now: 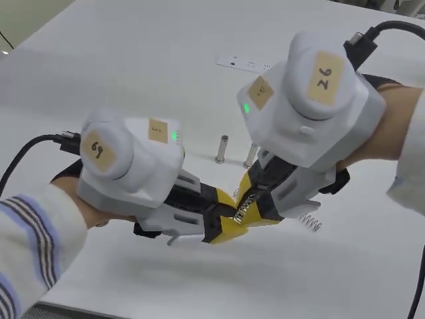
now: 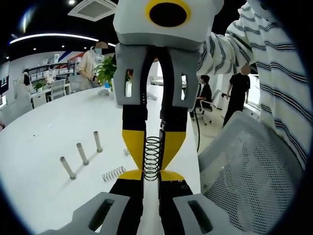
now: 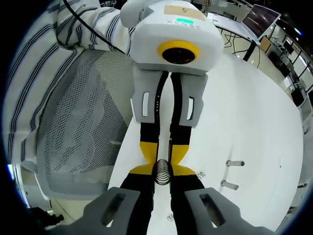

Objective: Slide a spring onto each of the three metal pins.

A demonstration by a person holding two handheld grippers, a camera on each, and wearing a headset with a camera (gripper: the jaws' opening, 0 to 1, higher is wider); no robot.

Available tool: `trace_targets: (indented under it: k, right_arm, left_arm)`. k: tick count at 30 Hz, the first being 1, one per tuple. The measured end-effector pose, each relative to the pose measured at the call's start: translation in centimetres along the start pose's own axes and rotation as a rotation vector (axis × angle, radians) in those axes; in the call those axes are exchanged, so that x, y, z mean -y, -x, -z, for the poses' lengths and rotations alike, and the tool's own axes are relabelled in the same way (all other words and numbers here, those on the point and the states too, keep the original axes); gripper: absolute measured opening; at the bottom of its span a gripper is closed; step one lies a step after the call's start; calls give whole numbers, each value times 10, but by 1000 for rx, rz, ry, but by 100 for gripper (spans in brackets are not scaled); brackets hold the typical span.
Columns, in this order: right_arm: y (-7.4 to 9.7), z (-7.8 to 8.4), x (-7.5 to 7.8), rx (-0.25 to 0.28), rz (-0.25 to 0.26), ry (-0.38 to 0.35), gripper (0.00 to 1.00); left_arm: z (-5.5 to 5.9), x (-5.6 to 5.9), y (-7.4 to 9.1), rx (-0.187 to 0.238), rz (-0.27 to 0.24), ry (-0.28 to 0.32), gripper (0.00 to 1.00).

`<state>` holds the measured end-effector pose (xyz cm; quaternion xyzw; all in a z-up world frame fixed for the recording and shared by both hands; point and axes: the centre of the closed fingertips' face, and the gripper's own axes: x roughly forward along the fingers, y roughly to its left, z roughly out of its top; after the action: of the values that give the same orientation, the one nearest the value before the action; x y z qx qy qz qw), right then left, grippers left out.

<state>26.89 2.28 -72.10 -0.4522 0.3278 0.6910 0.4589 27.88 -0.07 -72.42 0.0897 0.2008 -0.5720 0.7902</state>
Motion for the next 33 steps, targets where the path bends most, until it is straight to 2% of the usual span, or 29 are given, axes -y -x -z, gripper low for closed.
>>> trace_targets:
  k: [16, 21, 27, 33]
  right_arm:
    - [3, -3, 5, -8, 19, -2, 8]
    - [3, -1, 6, -25, 24, 9, 8]
    - [2, -1, 6, -31, 24, 12, 8]
    - [3, 2, 6, -43, 27, 7, 8]
  left_arm:
    - [-2, -5, 6, 8, -32, 18, 3]
    - [-1, -7, 10, 9, -50, 34, 4]
    - [-1, -11, 15, 21, -73, 53, 12]
    - [2, -24, 22, 19, -137, 61, 26]
